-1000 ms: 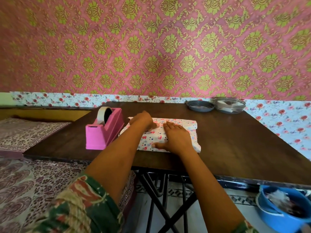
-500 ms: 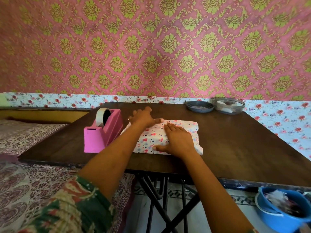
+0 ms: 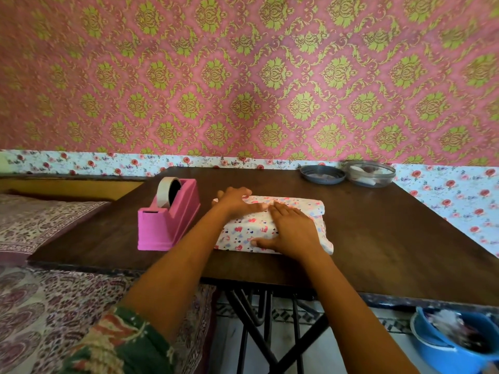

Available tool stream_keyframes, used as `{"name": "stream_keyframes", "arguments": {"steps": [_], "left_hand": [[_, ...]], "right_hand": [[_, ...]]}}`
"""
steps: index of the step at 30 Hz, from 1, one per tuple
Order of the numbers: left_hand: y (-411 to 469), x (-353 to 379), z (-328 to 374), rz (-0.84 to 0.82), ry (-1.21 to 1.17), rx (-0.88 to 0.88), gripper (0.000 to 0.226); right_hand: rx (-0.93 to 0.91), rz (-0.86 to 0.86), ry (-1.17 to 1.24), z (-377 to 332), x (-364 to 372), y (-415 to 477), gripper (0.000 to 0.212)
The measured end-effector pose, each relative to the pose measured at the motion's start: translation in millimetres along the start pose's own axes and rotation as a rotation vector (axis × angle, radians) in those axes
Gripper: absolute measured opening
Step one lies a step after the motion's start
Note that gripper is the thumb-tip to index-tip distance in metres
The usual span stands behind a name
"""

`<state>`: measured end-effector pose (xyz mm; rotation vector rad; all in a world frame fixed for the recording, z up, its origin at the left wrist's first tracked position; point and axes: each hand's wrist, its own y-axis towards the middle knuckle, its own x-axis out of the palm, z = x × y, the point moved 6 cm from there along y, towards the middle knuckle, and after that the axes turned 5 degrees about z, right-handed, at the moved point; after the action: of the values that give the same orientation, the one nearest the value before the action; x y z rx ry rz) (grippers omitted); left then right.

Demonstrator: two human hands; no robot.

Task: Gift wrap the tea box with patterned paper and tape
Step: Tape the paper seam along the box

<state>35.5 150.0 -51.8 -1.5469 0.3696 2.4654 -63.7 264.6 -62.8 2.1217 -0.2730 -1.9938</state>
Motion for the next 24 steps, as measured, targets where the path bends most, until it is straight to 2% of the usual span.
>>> {"name": "stream_keyframes", "arguments": {"steps": [2, 6, 8, 11, 13, 15, 17, 20, 24], "left_hand": [[0, 1, 0, 0.021, -0.044, 0.014, 0.06], [-3, -9, -1, 0.183, -0.335, -0.022, 0.031], [-6, -15, -3, 0.243, -0.341, -0.032, 0.024], [-12, -26, -12, 0.34, -0.293, -0.037, 0.027], [-19, -36, -13, 0.361, -0.28, 0.071, 0.025], [-30, -40, -10, 0.259, -0.229, 0.228, 0.023], [-41, -39, -10, 0.127, -0.195, 0.302, 0.03], [-49, -39, -21, 0.024, -0.201, 0.303, 0.044], [-59, -33, -31, -0.149, -0.081, 0.337, 0.061]], "right_hand": [[-0.001, -0.007, -0.001, -1, -1, -1, 0.095], [0.009, -0.021, -0.017, -2, -2, -2, 0.096], [0.009, -0.028, -0.024, -2, -2, -2, 0.096], [0.007, -0.034, -0.029, -2, -1, -2, 0.097], [0.008, -0.032, -0.029, -1, -1, -2, 0.096], [0.006, -0.029, -0.027, -1, -2, -2, 0.096], [0.005, -0.028, -0.024, -2, -3, -2, 0.095], [0.005, -0.027, -0.018, -2, -4, -3, 0.095], [0.011, -0.072, -0.008, -1, -3, -2, 0.096]]}}
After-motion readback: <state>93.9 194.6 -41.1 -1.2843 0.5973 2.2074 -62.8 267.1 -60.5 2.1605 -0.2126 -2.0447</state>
